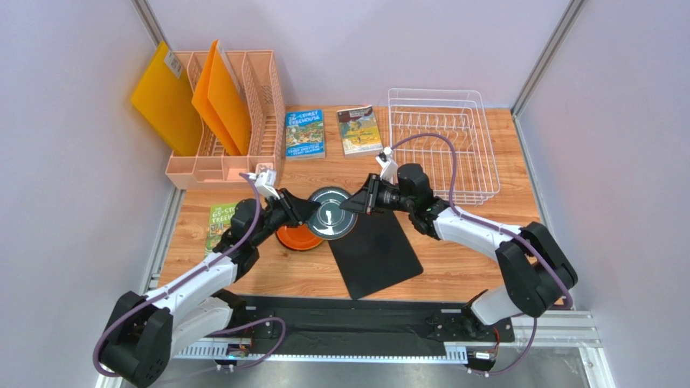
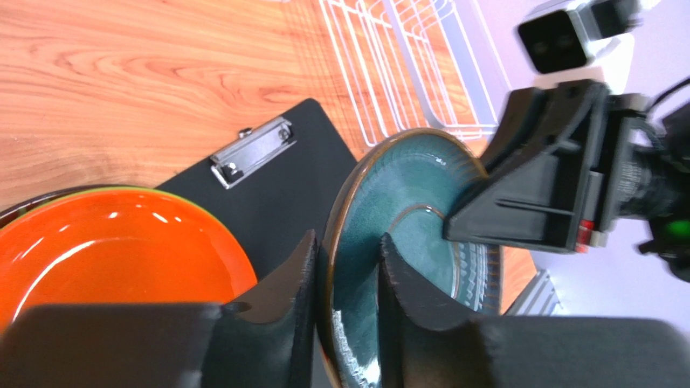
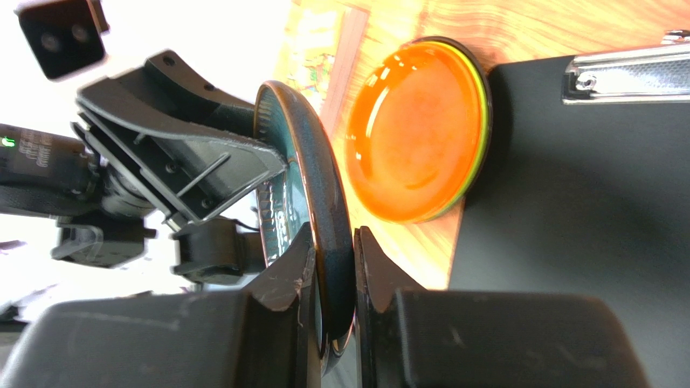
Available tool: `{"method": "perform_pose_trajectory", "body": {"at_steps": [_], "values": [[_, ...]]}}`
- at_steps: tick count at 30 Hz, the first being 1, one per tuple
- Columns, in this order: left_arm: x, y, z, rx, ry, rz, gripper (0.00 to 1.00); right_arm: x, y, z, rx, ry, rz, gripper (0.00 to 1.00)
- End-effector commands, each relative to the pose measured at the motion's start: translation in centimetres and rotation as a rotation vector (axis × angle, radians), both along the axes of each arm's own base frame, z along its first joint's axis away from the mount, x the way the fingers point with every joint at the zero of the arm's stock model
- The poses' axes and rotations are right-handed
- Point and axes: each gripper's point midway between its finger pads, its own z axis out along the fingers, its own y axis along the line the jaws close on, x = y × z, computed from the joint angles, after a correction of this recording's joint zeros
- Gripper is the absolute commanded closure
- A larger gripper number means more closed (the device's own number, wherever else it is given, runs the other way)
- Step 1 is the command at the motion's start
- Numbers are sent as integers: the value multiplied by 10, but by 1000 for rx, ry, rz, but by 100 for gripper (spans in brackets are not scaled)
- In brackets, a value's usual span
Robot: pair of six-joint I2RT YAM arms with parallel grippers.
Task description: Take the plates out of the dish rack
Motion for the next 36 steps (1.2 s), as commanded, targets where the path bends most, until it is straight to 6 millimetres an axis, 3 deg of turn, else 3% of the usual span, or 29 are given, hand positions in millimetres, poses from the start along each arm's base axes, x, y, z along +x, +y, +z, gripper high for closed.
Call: {"method": "perform_pose_trajectory", "body": {"at_steps": [1,3,5,8,10,15,16,18,19,21,22,27,31,33,34,36], "values": [[-14,-17,22,-57,-63,-106,82,-10,29,55,260,-84,123,100],[-16,-19,23,-60,-69,-120,92,-13,33,56,298,-54,149,100],[-18,-19,24,-64,-74,-124,94,-11,37,59,348,-38,160,100],[-19,-17,26,-71,-84,-117,79,-10,44,58,373,-33,197,100],[-20,-16,26,-68,-91,-116,76,-9,46,58,383,-27,205,100],[-20,-17,27,-67,-92,-125,45,-8,46,55,364,-28,209,100],[-20,-17,26,-65,-90,-124,46,-8,46,53,353,-38,208,100],[-20,-18,26,-64,-89,-128,58,-8,45,52,336,-38,207,100],[-20,-18,24,-60,-84,-130,72,-8,45,53,331,-54,206,100],[-18,-18,23,-57,-78,-125,87,-7,43,50,305,-47,193,100],[-18,-18,21,-52,-70,-126,100,-7,43,48,289,-51,188,100],[-16,-21,21,-32,-66,-137,100,-4,37,42,196,-74,160,98],[-10,-15,17,8,-53,-100,100,9,21,29,20,-110,65,78],[-8,-11,13,51,-44,-82,100,16,5,23,-102,-151,-3,77],[-5,-7,11,74,-37,-55,100,19,-1,22,-138,-164,-26,68],[-4,0,5,127,-28,-36,100,28,-24,15,-263,-188,-116,63]]}}
